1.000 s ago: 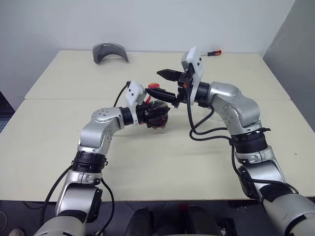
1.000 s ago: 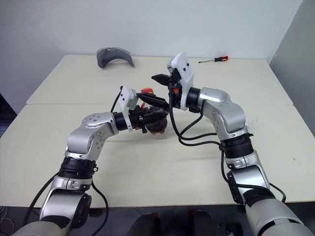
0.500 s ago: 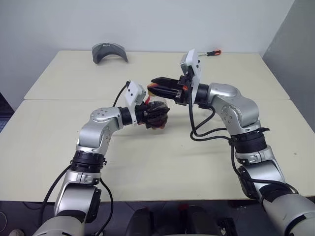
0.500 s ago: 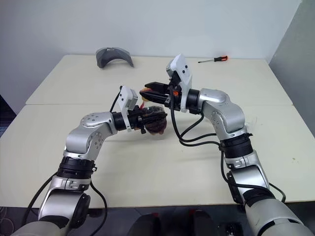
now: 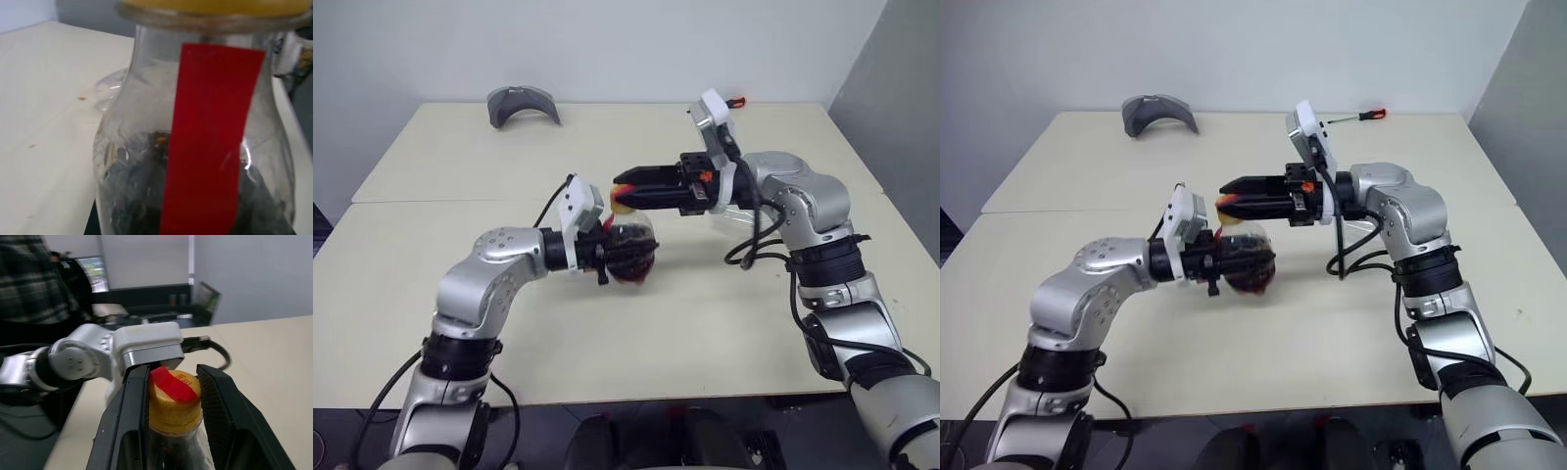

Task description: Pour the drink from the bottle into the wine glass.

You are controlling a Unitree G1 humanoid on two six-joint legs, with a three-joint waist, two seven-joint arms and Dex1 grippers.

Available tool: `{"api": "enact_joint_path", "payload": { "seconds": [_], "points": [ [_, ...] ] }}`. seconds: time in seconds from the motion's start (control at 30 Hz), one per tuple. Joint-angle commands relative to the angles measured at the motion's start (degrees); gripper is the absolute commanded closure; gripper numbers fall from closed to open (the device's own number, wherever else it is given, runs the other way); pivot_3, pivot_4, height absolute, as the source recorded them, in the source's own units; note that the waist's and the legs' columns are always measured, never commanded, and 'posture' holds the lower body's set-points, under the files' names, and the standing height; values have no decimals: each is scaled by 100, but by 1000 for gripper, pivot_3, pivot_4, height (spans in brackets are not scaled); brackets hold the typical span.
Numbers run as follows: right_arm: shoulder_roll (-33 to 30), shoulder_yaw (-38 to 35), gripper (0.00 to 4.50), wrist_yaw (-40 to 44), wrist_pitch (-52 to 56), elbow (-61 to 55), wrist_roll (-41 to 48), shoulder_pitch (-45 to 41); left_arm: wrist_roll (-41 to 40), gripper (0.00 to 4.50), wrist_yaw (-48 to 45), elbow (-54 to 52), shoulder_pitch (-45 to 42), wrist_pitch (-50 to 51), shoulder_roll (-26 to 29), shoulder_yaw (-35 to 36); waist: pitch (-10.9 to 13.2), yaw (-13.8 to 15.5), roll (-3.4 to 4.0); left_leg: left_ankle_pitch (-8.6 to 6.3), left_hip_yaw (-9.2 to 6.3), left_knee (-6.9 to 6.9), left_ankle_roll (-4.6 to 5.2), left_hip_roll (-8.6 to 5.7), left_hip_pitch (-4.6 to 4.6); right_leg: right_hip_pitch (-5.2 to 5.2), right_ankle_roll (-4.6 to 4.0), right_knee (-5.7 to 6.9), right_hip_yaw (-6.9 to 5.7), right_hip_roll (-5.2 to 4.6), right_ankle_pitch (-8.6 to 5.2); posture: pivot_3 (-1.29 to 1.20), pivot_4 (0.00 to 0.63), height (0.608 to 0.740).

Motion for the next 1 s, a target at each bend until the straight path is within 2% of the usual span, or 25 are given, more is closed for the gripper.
{"api": "enact_joint_path", "payload": {
  "seconds": [0.03,0.2,0.5,0.8,0.83,1.0],
  "points": [
    [-32,254,3359,757,266,-6,232,-282,-921,3335,78,-1179,-18,601,42,81,1,11,1,-2,-4,1,3,-1,0,1,0,1,-1,0,0,0,150,740],
    [231,172,3359,578,-204,365,-35,-405,-1275,3339,412,-1435,-23,994,92,251,2,18,1,-3,-5,4,4,-3,3,5,0,0,-2,-1,0,0,150,740],
    [70,-84,3359,250,-284,271,-86,-220,-1345,3340,473,-1487,211,976,227,329,2,22,2,9,-3,3,-17,-4,0,4,0,-3,-2,-2,0,0,150,740],
    [-389,-259,157,3,207,-296,147,72,-1122,3359,372,-1051,58,708,272,226,2,29,2,9,-3,2,-17,-5,-1,4,0,-3,-1,-3,0,0,150,740],
    [-463,-308,0,-74,337,-412,213,129,-1109,3359,386,-995,80,697,275,241,2,30,2,9,-3,2,-17,-5,-1,4,0,-3,-1,-3,0,0,150,740],
    [-701,-576,0,-565,800,-1106,444,509,-625,3359,280,-262,254,115,422,225,3,32,2,9,-1,1,-16,-5,0,4,0,-3,0,-3,0,0,150,740]
  ]
}}
